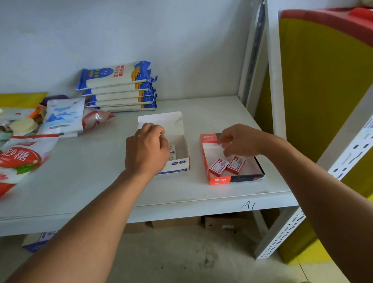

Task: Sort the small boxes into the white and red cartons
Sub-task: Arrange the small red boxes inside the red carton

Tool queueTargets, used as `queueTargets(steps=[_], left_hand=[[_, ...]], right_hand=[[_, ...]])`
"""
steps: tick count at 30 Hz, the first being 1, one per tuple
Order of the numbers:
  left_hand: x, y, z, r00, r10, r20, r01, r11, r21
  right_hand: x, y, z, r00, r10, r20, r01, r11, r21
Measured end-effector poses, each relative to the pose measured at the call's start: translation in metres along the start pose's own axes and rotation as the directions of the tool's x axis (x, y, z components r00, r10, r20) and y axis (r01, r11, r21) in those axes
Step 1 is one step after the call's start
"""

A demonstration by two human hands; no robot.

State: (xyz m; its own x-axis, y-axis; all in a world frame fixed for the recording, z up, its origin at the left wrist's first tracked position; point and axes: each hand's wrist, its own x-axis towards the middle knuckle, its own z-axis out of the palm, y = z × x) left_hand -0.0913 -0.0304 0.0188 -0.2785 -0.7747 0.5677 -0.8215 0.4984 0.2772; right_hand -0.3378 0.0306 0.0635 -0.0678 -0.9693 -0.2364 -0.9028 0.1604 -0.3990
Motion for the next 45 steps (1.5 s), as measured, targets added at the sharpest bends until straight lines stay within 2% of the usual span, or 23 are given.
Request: queueTargets(steps=[2, 4, 7, 20, 31, 39, 42, 45], left_hand=[[0.001, 0.001, 0.000, 1.000, -0.004, 0.001, 0.004, 1.000, -0.001], [0.001, 0.003, 0.001, 1.000, -0.009, 0.008, 0.009, 1.000, -0.006], [0.002, 0.006, 0.001, 1.000, -0.004, 0.013, 0.005, 1.000, -0.010], [-0.001, 0.023, 0.002, 0.999, 0.002, 0.053, 0.001, 0.998, -0.058], [-0.002, 0.036, -0.002, 0.986, 0.103, 0.131, -0.089, 0.990, -0.107], [-0.001, 0.038, 0.008, 0.968, 0.182, 0.172, -0.165, 0.980, -0.109], [-0.002, 0.038, 0.008, 0.966, 0.176, 0.187, -0.158, 0.982, -0.108], [0.000, 0.036, 0.012, 0.962, 0.166, 0.216, -0.146, 0.984, -0.106]], right_hand=[[0.000, 0.003, 0.003, 0.993, -0.052, 0.108, 0.054, 0.998, -0.018], [-0.001, 0.005, 0.009, 0.983, -0.090, 0.157, 0.101, 0.993, -0.065], [-0.001, 0.007, 0.016, 0.986, -0.106, 0.127, 0.119, 0.988, -0.101], [-0.005, 0.003, 0.029, 0.986, -0.156, 0.052, 0.158, 0.987, -0.040], [-0.005, -0.014, 0.039, 0.968, -0.245, 0.045, 0.247, 0.968, -0.042], [0.007, -0.008, 0.044, 0.982, -0.141, -0.129, 0.128, 0.986, -0.105], [0.010, -0.006, 0.046, 0.983, -0.108, -0.150, 0.099, 0.993, -0.062], [0.013, -0.005, 0.045, 0.989, -0.097, -0.113, 0.094, 0.995, -0.034]])
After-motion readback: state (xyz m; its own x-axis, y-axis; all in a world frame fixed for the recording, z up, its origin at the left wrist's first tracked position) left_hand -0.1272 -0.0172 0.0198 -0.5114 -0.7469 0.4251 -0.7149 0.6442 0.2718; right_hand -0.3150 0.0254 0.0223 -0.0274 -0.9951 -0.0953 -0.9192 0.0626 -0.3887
